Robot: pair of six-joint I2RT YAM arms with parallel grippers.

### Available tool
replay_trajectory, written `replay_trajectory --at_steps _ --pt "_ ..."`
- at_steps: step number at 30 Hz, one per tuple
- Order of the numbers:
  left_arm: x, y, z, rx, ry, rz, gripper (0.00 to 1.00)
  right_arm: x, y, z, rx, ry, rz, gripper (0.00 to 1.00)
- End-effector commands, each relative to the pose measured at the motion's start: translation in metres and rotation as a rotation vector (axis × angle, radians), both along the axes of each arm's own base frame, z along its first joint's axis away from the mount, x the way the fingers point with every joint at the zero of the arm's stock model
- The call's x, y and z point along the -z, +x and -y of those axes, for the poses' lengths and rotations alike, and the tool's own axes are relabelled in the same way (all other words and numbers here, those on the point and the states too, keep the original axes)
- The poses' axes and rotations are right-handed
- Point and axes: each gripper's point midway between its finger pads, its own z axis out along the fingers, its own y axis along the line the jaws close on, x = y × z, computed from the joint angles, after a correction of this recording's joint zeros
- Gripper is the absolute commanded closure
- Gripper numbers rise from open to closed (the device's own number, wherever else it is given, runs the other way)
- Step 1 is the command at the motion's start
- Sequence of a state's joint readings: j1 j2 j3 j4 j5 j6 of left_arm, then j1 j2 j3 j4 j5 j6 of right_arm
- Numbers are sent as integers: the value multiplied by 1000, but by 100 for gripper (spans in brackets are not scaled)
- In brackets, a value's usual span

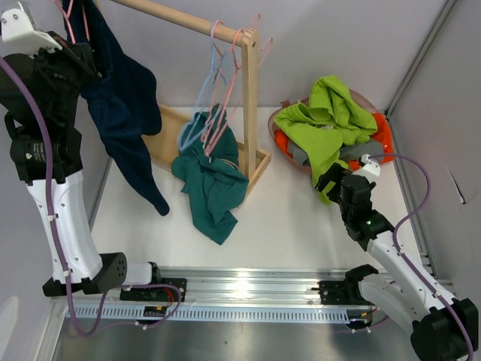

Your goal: Remove the shorts from the hanger

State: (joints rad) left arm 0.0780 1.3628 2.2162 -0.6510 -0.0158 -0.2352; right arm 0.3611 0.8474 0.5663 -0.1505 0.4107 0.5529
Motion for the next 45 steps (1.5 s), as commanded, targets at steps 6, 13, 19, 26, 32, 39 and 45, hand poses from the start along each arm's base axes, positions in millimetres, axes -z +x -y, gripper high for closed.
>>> replay_trajectory --at_steps 6,13,19,26,32,39,45 --pt "56 -66 -34 -213 -41 -80 100 -32 -4 -13 -27 41 78 1" --pt "134 -116 -9 -128 -179 -234 100 -112 -35 -86 -336 75 233 1" --pt "161 -131 -1 -100 -270 -210 100 -202 -128 -191 -745 196 404 1" --pt "166 -105 -7 -138 -350 -230 100 -234 -193 -316 -831 45 461 1" --pt "167 -90 -6 -136 -424 -216 100 -229 -201 -402 -911 38 479 0" --pt "162 -77 -4 -123 -409 -219 100 -229 -195 -452 -934 38 486 0" --pt "164 -77 -4 -119 -398 -220 100 -207 -181 -484 -948 34 452 1"
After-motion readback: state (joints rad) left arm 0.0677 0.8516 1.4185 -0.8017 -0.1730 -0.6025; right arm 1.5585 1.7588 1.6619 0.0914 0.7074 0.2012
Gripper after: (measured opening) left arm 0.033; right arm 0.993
